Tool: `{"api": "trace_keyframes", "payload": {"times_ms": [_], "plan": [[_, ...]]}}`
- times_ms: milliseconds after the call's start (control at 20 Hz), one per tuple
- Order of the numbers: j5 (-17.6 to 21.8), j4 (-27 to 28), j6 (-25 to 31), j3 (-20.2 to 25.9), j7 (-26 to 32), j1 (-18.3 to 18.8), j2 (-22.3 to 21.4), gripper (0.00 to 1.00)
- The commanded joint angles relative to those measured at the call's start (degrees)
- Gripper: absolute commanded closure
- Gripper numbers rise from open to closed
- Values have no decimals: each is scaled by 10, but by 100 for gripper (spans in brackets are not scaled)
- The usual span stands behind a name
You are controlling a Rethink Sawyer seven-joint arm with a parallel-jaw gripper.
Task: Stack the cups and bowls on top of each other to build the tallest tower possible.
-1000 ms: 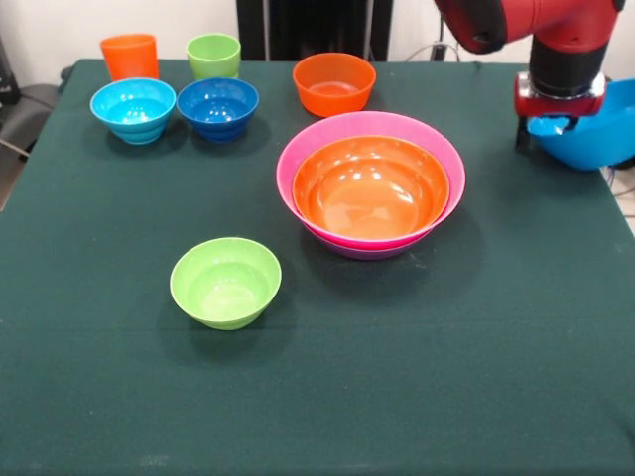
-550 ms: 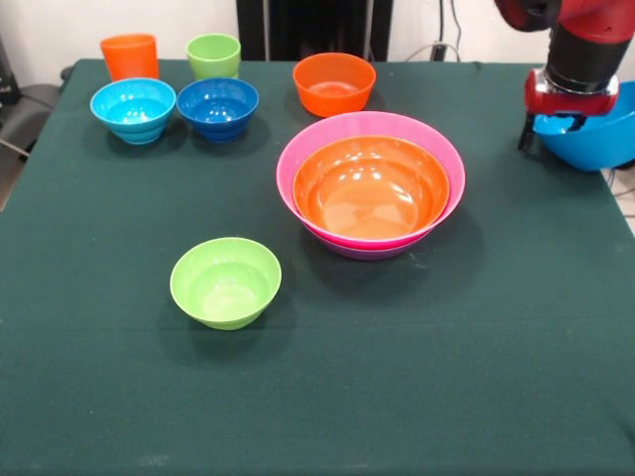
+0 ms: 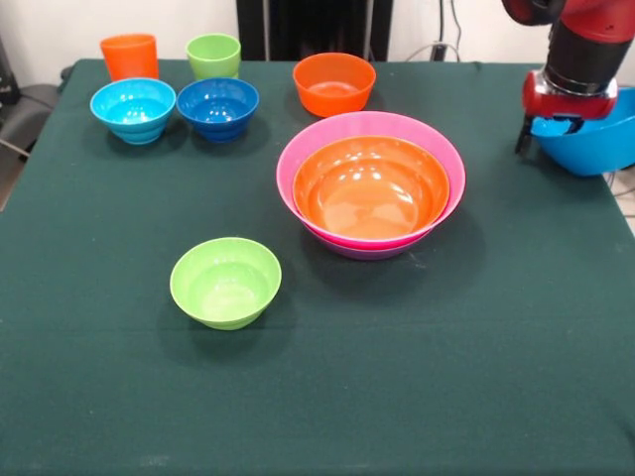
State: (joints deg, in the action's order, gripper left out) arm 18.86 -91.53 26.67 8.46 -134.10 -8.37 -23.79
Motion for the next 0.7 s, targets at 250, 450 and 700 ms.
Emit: {"api": "trace_keyframes", "payload": {"times_ms": [250,450,700], "plan": [[5,61,-14,-27,-34,16,50,100],[-1,58,-8,-24,-33,19,41,100],[-10,48,-3,-15,-26,31,39,100]]}}
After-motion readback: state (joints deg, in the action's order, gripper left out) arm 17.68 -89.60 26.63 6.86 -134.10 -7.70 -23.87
